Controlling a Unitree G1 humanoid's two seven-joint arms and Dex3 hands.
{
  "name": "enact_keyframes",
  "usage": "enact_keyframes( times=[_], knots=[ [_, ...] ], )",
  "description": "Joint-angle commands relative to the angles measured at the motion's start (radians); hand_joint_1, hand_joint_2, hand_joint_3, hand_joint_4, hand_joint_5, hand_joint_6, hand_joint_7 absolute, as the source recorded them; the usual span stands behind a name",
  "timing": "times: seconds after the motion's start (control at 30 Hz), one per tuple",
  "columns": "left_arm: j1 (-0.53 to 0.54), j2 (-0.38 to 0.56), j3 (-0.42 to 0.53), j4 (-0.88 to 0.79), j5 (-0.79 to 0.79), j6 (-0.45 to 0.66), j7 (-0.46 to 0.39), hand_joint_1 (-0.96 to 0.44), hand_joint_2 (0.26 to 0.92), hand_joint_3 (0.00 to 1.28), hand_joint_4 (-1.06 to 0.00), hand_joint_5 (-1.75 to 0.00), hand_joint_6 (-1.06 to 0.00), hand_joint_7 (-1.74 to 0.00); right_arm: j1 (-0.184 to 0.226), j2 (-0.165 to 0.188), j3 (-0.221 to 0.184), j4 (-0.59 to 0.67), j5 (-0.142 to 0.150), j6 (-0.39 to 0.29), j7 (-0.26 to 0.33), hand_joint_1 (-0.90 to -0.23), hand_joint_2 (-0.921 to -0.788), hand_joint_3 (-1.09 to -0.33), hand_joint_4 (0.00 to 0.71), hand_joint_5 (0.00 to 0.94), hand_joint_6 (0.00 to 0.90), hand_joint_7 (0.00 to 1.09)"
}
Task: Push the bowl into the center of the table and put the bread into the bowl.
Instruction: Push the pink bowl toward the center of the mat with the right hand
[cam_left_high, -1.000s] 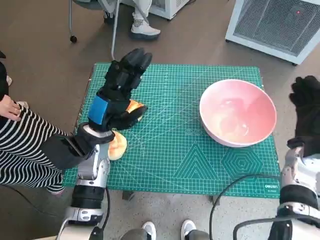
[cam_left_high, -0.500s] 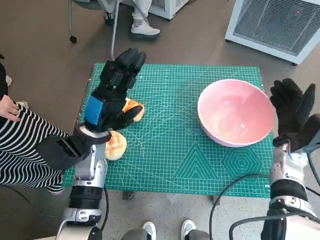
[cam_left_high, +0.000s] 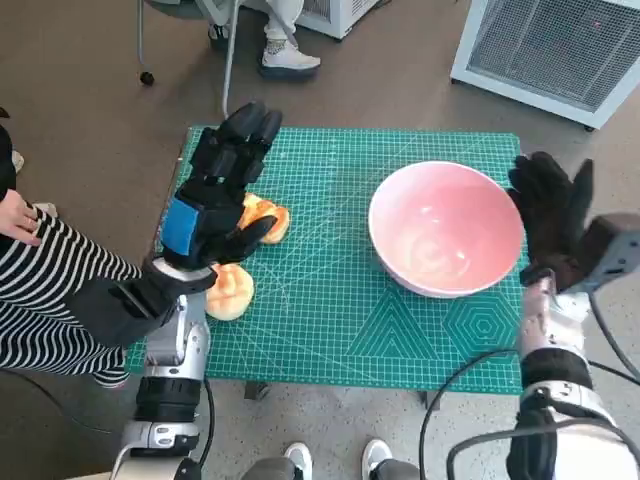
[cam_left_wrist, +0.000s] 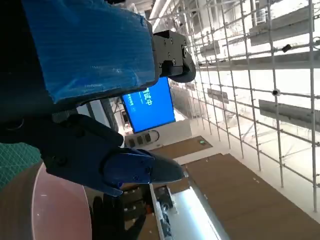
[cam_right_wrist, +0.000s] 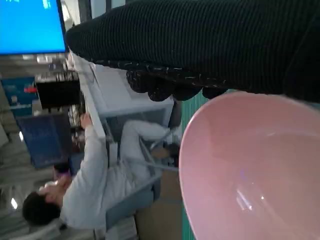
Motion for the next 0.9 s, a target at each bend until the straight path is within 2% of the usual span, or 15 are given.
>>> enact_keyframes(
  times=[0.03, 0.43, 0.73, 0.9],
  knots=[
    [0.024, 0.013, 0.006, -0.025, 0.015, -0.015, 0.012, -0.59, 0.921, 0.25, -0.15, -0.06, -0.02, -0.5, -0.009, 0.033, 0.012, 0.02, -0.007, 0.024, 0.013, -0.697, -0.921, -0.859, 0.135, 0.006, 0.099, 0.32],
    [0.045, 0.025, 0.009, -0.041, 0.013, -0.014, 0.029, -0.6, 0.921, 0.25, -0.16, -0.04, -0.04, -0.47, -0.038, 0.093, 0.008, 0.023, 0.012, 0.031, 0.026, -0.676, -0.921, -0.895, 0.111, 0.0, 0.081, 0.29],
    [0.058, 0.023, 0.005, -0.05, 0.021, -0.017, 0.043, -0.6, 0.921, 0.25, -0.16, -0.02, -0.04, -0.45, -0.065, 0.152, -0.019, 0.037, 0.029, 0.048, 0.025, -0.68, -0.921, -0.898, 0.112, 0.003, 0.094, 0.29],
    [0.075, 0.024, 0.002, -0.072, 0.023, -0.014, 0.049, -0.61, 0.921, 0.25, -0.16, -0.02, -0.05, -0.43, -0.082, 0.18, -0.045, 0.049, 0.044, 0.073, 0.027, -0.696, -0.921, -0.871, 0.116, 0.003, 0.104, 0.28]
  ],
)
